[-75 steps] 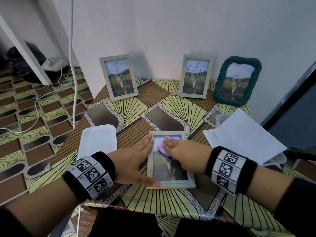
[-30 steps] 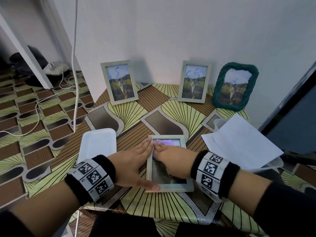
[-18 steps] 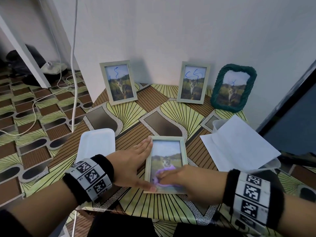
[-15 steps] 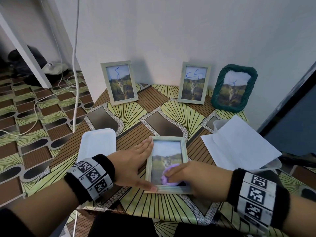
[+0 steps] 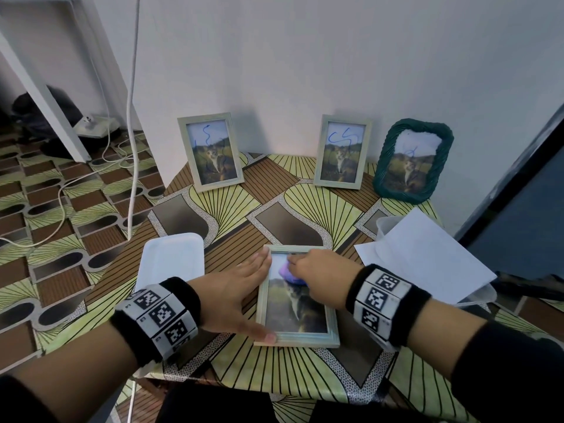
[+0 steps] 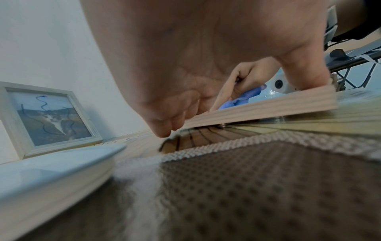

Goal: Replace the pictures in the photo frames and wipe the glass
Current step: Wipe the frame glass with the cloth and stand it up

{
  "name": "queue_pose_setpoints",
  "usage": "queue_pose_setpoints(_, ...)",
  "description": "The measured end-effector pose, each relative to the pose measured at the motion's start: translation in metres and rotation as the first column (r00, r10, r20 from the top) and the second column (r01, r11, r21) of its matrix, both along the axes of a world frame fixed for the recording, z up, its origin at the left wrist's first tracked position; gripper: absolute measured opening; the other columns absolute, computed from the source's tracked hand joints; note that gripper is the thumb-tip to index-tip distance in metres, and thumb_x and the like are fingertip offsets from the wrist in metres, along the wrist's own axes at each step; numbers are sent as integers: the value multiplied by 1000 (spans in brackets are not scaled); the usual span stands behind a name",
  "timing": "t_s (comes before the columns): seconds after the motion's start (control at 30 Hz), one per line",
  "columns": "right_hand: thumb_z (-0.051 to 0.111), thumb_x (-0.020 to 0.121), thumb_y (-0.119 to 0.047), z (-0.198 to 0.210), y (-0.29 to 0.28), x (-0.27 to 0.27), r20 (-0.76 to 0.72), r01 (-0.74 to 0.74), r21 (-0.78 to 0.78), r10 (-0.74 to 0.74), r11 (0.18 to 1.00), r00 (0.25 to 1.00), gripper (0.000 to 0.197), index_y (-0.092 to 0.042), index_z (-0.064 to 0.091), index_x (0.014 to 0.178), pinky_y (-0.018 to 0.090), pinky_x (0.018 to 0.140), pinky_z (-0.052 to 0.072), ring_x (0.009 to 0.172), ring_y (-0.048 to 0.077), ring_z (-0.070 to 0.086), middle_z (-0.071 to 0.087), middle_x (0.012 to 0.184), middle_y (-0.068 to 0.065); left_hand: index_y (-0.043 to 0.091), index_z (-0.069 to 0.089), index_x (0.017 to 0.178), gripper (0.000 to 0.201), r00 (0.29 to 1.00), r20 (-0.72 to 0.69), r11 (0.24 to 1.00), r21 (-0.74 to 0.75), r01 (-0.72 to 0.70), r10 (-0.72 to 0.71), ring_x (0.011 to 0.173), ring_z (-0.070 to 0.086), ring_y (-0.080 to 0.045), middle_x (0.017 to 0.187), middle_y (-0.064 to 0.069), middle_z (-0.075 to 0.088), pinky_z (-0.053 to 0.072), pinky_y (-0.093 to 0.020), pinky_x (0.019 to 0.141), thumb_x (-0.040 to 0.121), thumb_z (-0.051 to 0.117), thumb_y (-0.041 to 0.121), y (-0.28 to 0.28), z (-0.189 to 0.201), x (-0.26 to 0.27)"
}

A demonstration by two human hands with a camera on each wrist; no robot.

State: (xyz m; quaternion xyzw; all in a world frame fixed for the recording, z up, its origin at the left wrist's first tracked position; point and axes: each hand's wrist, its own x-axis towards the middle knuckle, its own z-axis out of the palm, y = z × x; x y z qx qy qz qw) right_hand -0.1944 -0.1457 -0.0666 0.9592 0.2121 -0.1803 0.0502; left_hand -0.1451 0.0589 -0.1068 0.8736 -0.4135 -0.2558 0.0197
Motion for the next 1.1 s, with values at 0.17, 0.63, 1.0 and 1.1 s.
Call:
queue_pose_setpoints(0.17,56,94,-9,-5,28,-1,-73,63,8,-63,998,995,35,-11,53,128,36,90,43,117,31,52,45,139,11,29,-33,145,136,1000,29,1000,7,3,-3,142,-26,2,150,16,-42,-3,-20,115,56,44,98,-1,-1,0)
queue_pose_setpoints(0.63,63,94,-24,-14,-16,-37,-248,358,824,-289,440,925,46,-21,54,139,28,104,47,119,6,59,63,133,-4,27,-24,150,134,994,114,1000,-18,3,-1,141,-29,0,154,15,-35,-9,-21,114,60,49,94,0,2,0)
queue_pose_setpoints(1.0,52,95,-42,-37,-41,-74,-797,605,576,-211,-549,567,43,-12,65,122,37,112,37,124,11,58,69,124,0,38,-2,154,91,993,111,967,-246,64,-38,145,-9,3,163,11,-1,5,-23,117,84,39,79,-24,20,-62)
queue_pose_setpoints(1.1,48,98,-39,-44,-34,-78,-791,568,564,-197,-599,579,44,-10,60,129,35,113,36,125,10,56,65,131,0,37,-6,154,87,994,87,983,-169,73,-59,149,-7,-6,163,3,-3,13,-32,121,88,36,76,-38,14,-74)
